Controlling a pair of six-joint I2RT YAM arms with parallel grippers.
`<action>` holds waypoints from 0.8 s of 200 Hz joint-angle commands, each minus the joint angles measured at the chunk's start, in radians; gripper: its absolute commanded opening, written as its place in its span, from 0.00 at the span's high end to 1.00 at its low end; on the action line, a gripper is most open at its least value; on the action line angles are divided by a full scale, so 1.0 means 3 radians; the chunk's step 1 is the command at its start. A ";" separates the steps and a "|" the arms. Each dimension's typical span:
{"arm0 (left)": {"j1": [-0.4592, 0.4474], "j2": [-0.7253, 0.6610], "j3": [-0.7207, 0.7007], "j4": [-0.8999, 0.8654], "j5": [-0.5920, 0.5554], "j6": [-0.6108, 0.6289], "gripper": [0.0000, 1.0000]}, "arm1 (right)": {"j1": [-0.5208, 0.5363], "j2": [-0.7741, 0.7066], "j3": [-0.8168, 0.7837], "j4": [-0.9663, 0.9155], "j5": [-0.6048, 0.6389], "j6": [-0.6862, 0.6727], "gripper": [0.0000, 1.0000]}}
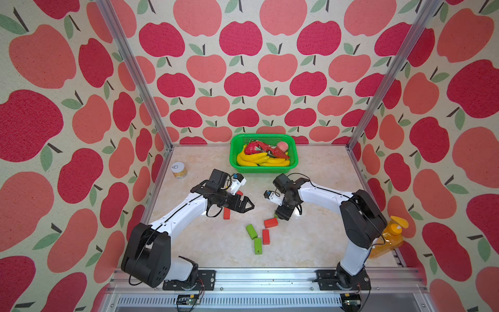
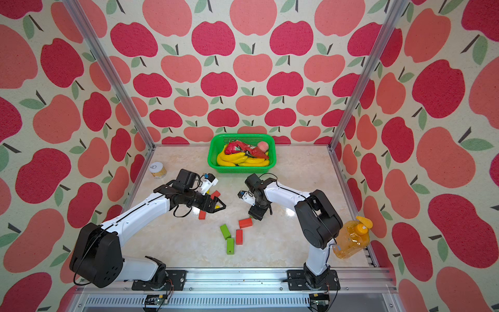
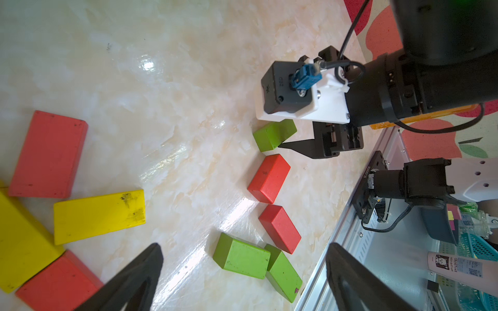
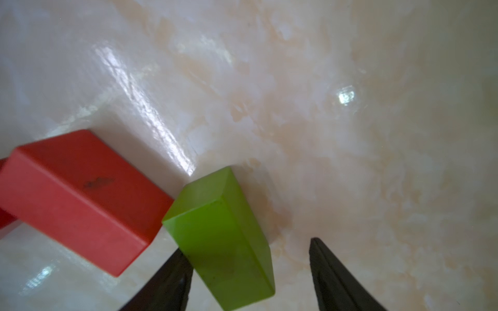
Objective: Assemble the letter k with building blocks
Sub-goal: Pick up the building block from the center of the board.
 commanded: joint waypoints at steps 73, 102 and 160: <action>0.0049 0.0021 0.0239 -0.0226 -0.0219 0.0153 0.02 | -0.0062 0.0234 0.0227 -0.0091 0.0101 0.0008 0.77; 0.0088 0.0030 0.0235 -0.0121 -0.0100 0.0159 0.02 | -0.0166 0.0148 0.0238 -0.0015 -0.0012 0.0130 0.78; 0.0208 0.0287 0.0846 -0.0574 -0.0344 0.0259 0.02 | -0.0257 0.0293 0.0784 -0.0252 -0.0236 0.0714 0.81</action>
